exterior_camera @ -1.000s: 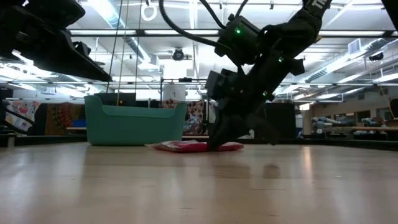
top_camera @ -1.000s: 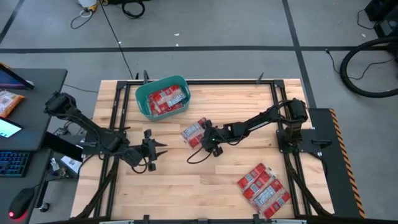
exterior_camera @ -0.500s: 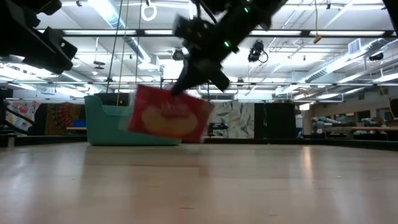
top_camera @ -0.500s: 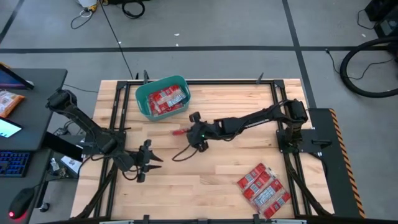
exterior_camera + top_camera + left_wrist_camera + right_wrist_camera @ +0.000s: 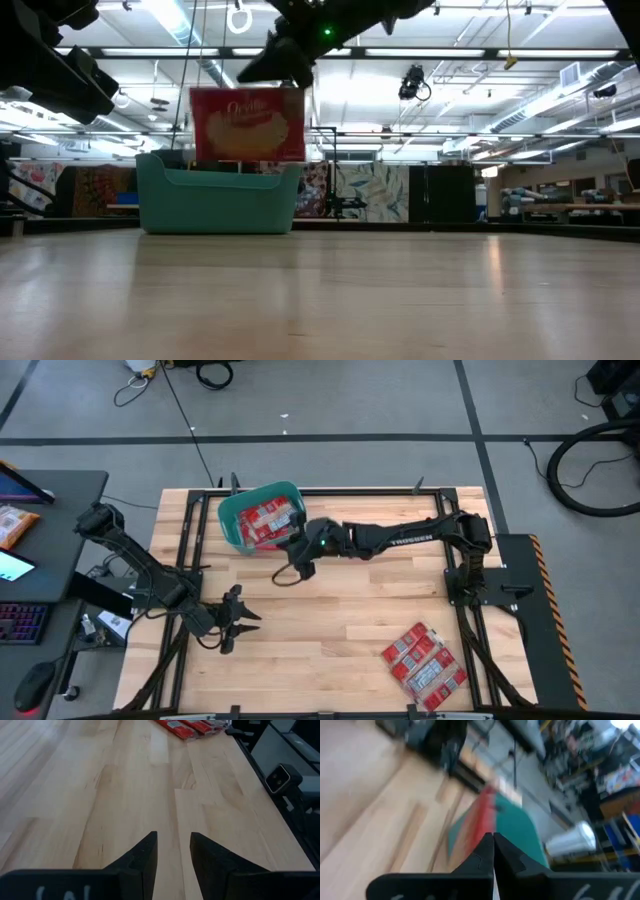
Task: Sort popcorn bags into baskets
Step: Put the popcorn bag into the green bin
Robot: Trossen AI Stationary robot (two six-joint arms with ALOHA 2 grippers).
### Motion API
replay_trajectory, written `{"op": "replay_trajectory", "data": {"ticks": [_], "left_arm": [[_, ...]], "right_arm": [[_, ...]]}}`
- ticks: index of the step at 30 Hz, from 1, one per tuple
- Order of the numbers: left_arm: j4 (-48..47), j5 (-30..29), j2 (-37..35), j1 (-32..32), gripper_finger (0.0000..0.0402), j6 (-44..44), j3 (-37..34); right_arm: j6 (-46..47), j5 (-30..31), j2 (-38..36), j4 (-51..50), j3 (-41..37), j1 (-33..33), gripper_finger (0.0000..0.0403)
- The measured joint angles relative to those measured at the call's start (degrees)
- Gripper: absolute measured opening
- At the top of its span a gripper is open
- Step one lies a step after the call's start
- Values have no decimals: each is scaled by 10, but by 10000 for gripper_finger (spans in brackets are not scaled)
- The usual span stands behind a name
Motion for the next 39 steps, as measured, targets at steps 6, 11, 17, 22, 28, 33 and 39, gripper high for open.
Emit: {"op": "replay_trajectory", "data": {"ticks": [6,11,17,22,28,33,39], "left_arm": [[1,-9,0,0,121,-8,0],[-7,-11,0,0,121,-18,0],[-47,-38,0,0,121,-40,0],[-69,-132,19,4,121,-71,0],[-66,-143,84,39,121,-85,0],[-66,-143,141,83,121,-97,0],[-46,-153,177,145,121,-96,0]], "right_arm": [[-45,-69,36,120,6,-45,2],[2,-101,66,68,53,-66,10],[23,-101,76,-55,60,-50,51],[33,-100,77,-114,56,-26,75],[46,-56,77,-201,55,-1,102],[81,-11,77,-278,55,6,130],[85,45,72,-305,10,8,145]]}}
